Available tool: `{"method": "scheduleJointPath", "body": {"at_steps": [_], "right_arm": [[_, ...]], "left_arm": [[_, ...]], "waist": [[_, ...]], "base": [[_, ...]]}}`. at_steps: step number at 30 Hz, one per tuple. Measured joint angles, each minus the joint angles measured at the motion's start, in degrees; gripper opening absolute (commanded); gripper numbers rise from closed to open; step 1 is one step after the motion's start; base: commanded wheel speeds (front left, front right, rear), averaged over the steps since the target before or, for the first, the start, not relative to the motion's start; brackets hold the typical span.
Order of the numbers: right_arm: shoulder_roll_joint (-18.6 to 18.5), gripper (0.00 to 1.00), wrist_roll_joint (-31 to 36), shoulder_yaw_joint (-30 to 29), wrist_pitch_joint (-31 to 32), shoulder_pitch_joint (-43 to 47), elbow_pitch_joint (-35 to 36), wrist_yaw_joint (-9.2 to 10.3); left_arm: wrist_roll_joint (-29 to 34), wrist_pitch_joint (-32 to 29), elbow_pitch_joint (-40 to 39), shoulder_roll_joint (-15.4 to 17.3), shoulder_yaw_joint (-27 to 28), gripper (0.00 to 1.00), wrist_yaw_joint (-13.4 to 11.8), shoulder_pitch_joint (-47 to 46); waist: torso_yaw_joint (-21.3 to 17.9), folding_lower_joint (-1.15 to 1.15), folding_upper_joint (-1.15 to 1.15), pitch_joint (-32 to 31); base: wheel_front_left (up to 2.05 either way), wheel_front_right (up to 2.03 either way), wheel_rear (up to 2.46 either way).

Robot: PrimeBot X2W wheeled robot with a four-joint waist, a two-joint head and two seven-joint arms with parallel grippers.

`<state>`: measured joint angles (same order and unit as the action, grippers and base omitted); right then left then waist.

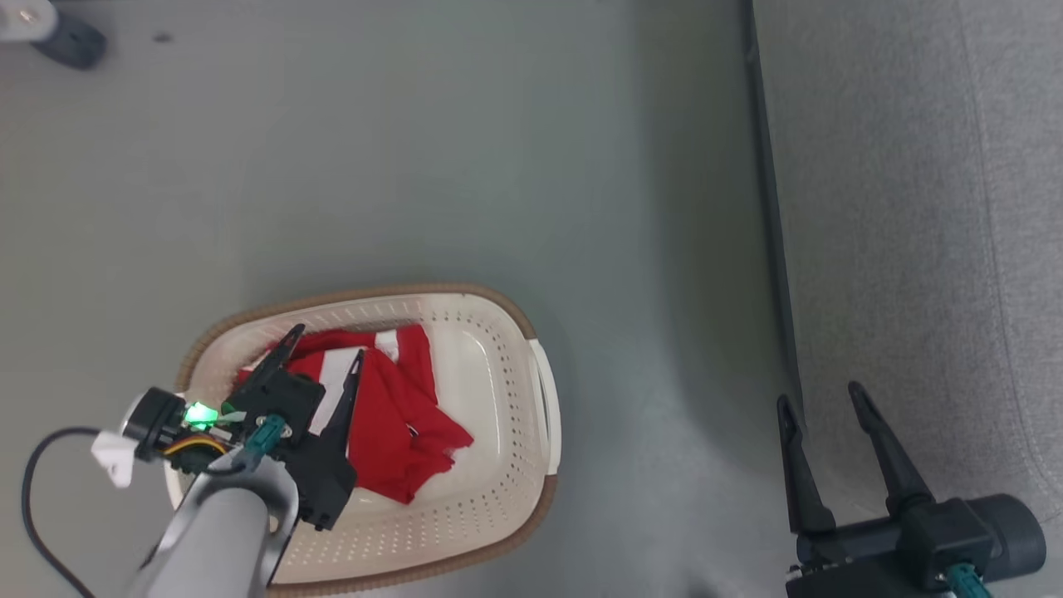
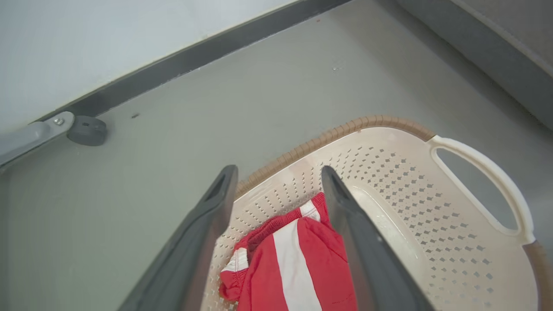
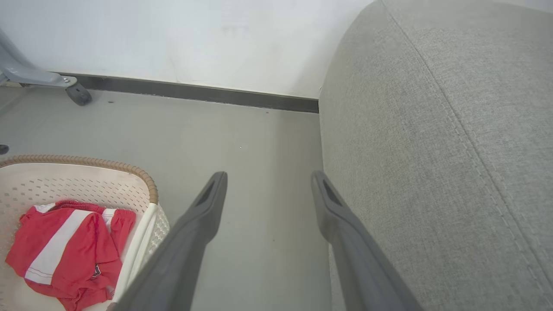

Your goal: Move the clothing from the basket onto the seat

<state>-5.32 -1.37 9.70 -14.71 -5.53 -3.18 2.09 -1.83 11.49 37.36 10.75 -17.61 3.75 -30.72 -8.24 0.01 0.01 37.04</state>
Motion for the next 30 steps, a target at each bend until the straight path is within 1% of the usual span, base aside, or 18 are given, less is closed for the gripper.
{"method": "scheduleJointPath", "body": {"at_steps": [1, 4, 8, 11, 12, 17, 21, 22, 24, 30], "right_arm": [[0.03, 1.00, 0.01, 0.02, 0.00, -0.48, 0.19, 0.03], [0.16, 1.00, 0.46, 0.05, 0.00, -1.91, 0.46, 0.43], [0.35, 1.00, 0.58, 0.09, 0.00, -3.38, 0.69, 0.44], [0.44, 1.00, 0.59, 0.08, 0.00, -3.44, 1.00, 0.74], [0.48, 1.00, 0.63, 0.08, 0.00, -3.44, 1.03, 0.99], [0.63, 1.00, 1.01, 0.85, 0.00, -3.80, 1.56, 0.99], [0.78, 1.00, 1.35, 1.59, 0.00, -4.76, 2.55, 0.99], [0.83, 1.00, 1.40, 1.89, 0.00, -4.76, 2.72, 0.99], [0.86, 1.00, 1.40, 1.97, 0.00, -4.80, 2.94, 0.99], [1.19, 1.00, 1.40, 3.03, 0.00, -5.76, 3.25, 1.00]], "left_arm": [[0.25, -0.62, 1.13, 0.19, -0.31, 1.00, 0.34, -0.97], [2.03, -2.90, 4.98, 1.01, -1.24, 1.00, 0.35, -2.61], [2.76, -4.03, 8.77, 2.12, -1.85, 1.00, 0.36, -3.14], [3.20, -4.93, 11.03, 1.97, -2.49, 1.00, 0.41, -4.12], [3.46, -5.13, 11.57, 1.89, -2.74, 1.00, 0.88, -4.70], [3.66, -6.60, 14.38, 1.74, -2.96, 1.00, 0.87, -9.03], [5.11, -8.04, 16.30, 1.90, -3.57, 1.00, 0.89, -11.79], [5.48, -8.45, 17.20, 1.96, -3.70, 1.00, 1.37, -12.98], [5.64, -9.14, 18.01, 1.93, -4.02, 1.00, 1.38, -14.10], [5.73, -10.89, 20.20, 1.05, -4.21, 1.00, 1.38, -17.68]], "waist": [[-0.24, 0.00, 0.00, 0.88], [-0.93, 0.00, 0.00, 3.29], [-1.85, 0.00, 0.00, 5.98], [-2.51, 0.00, 0.00, 7.61], [-2.70, 0.00, 0.00, 8.12], [-3.53, -0.01, 0.00, 10.80], [-4.00, -0.01, -0.01, 12.51], [-4.26, -0.01, 0.00, 13.37], [-4.54, -0.01, -0.01, 14.24], [-5.46, -0.01, -0.01, 16.78]], "base": [[0.00, 0.00, 0.00], [0.00, 0.00, 0.00], [0.00, 0.00, 0.00], [0.00, 0.00, 0.00], [0.00, 0.00, 0.00], [0.00, 0.00, 0.00], [0.00, 0.00, 0.00], [0.00, 0.00, 0.00], [0.00, 0.00, 0.00], [0.00, 0.00, 0.00]]}}
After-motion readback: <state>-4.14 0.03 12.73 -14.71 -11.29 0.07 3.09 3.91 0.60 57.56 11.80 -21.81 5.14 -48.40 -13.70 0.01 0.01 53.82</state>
